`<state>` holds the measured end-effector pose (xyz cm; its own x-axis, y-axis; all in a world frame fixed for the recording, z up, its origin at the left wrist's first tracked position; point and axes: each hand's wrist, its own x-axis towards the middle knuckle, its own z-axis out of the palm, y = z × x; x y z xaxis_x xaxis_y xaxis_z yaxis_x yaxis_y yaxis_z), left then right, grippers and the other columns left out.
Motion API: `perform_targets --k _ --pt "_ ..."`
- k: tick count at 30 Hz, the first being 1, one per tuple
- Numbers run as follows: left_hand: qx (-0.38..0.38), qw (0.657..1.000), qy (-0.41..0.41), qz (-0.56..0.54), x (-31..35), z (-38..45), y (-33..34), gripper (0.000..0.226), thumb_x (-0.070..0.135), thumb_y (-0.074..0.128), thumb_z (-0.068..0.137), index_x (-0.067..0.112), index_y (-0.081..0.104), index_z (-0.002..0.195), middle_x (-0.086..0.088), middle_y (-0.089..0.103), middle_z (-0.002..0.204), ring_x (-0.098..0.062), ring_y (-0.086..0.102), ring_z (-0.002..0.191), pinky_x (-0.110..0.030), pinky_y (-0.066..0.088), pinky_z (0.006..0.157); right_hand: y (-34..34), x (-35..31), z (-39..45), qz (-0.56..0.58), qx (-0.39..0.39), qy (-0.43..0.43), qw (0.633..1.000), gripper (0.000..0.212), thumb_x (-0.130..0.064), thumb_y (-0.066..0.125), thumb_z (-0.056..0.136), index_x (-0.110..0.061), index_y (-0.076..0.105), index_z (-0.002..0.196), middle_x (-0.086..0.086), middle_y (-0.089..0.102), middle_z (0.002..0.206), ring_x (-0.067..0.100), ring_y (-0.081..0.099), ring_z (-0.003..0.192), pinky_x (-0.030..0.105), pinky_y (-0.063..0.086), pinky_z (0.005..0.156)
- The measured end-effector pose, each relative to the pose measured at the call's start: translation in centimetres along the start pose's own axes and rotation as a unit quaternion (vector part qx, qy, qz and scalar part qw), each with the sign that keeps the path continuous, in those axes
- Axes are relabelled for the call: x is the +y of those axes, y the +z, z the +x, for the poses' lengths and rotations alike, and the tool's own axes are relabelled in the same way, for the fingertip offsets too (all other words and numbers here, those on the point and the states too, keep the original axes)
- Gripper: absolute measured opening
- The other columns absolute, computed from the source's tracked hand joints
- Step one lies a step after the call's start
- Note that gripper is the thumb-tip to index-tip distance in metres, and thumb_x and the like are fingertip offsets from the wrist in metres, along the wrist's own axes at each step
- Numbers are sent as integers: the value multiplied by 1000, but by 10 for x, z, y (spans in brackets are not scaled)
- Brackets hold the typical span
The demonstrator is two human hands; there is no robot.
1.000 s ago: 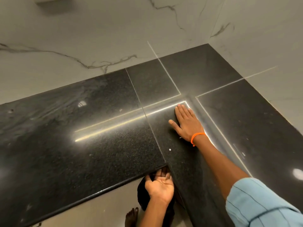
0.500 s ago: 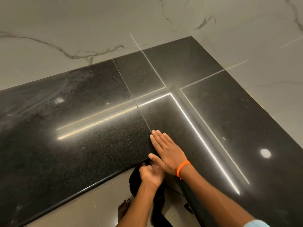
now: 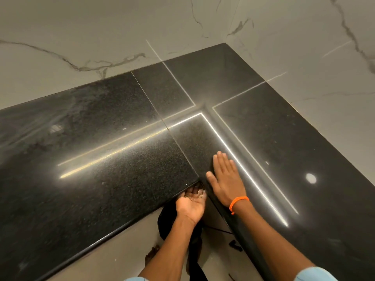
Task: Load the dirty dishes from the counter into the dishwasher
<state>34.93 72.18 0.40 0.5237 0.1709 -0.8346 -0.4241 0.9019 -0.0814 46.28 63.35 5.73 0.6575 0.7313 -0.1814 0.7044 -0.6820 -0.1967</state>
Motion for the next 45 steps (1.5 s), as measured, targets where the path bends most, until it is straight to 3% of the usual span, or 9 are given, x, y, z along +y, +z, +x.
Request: perform_targets --k 4,6,8,12,17,22,28,33,45 --pt "-29 994 -53 86 4 -13 -5 45 21 38 96 -9 68 109 -26 71 103 -40 67 99 -50 58 85 13 -41 -41 -29 -43 -147 988 71 -54 24 104 -15 5 160 4 -6 167 16 -13 153 44 7 125" --pt "-26 988 -71 136 4 -24 -9 50 34 35 103 2 54 137 8 74 95 -14 63 103 -37 46 106 9 -50 -58 19 -76 -210 975 68 -51 26 106 -16 7 160 2 -5 167 14 -12 153 41 4 126" --pt "-71 986 -112 102 8 -27 -10 75 61 52 87 8 58 140 25 73 84 5 67 90 -22 53 94 5 -50 -67 47 -65 -241 967 65 -48 29 106 -16 12 160 0 0 168 14 -6 154 39 3 126" --pt "-72 986 -107 101 16 -7 -13 42 22 51 87 -6 74 108 -25 69 122 -39 65 115 -46 52 98 9 -43 -60 50 4 -32 998 65 -51 25 105 -19 9 160 -3 -4 167 12 -12 153 43 6 125" --pt "-39 983 -106 142 33 -12 -40 42 20 41 95 2 63 126 -19 64 131 -34 53 132 -45 32 120 22 -70 -75 78 -22 -160 984 62 -48 31 105 -19 21 159 -2 9 167 9 0 154 31 -1 125" --pt "-36 973 -45 223 55 -11 -69 42 27 49 96 -3 78 98 -21 73 113 -34 66 113 -45 48 95 85 -96 -119 316 56 70 944 49 -28 47 104 -20 40 152 -6 29 160 -1 19 149 31 16 125" --pt "69 953 -45 292 70 6 -118 55 38 31 108 -1 51 142 -23 46 152 -33 44 141 -42 35 109 150 -122 -137 411 -45 318 853 45 -25 54 102 -7 53 142 9 49 150 20 42 141 21 28 112" --pt "130 935 -27 330 72 26 -147 64 52 26 107 7 46 147 -19 54 143 -34 46 137 -45 28 119 187 -130 -132 414 -96 388 818 20 -26 54 98 -13 52 82 20 65 101 35 61 99 32 36 71" --pt "64 919 -49 386 82 46 -145 79 77 25 94 25 42 151 -12 50 148 -35 45 138 -57 28 118 192 -141 -118 381 -146 431 804 40 -28 54 95 -3 64 124 23 62 128 39 56 119 34 47 95"
